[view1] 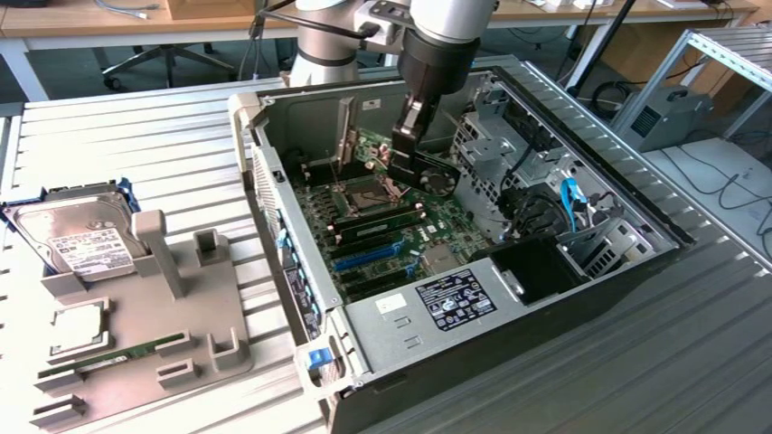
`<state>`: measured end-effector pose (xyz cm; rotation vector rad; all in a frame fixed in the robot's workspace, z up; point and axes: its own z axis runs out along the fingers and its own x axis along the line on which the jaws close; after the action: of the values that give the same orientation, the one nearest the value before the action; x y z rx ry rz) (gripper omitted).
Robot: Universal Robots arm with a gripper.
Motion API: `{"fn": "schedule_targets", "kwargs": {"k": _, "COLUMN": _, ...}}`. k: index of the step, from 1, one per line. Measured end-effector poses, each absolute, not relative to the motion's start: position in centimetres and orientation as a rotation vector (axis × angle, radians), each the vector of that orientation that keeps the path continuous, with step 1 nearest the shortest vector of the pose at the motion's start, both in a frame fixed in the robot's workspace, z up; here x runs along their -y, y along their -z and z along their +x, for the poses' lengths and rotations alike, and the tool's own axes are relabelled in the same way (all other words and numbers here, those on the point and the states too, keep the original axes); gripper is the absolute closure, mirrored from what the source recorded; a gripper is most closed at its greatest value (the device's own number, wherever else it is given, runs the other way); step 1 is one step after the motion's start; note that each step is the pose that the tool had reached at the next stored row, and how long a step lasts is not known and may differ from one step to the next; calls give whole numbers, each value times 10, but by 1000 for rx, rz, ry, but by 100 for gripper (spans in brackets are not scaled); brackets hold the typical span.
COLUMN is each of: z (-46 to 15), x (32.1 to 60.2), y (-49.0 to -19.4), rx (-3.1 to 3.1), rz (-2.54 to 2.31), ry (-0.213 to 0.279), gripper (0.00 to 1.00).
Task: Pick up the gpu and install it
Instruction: 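Insert the gpu into the slot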
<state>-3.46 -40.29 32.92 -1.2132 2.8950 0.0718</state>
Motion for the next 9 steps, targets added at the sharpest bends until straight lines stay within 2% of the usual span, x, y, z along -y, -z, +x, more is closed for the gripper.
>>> {"fn": "schedule_targets", "kwargs": {"k": 9, "z": -34, "x": 403, "y": -329, "rx": -2869, "rz": -1276, "ry": -72, "gripper": 74}}
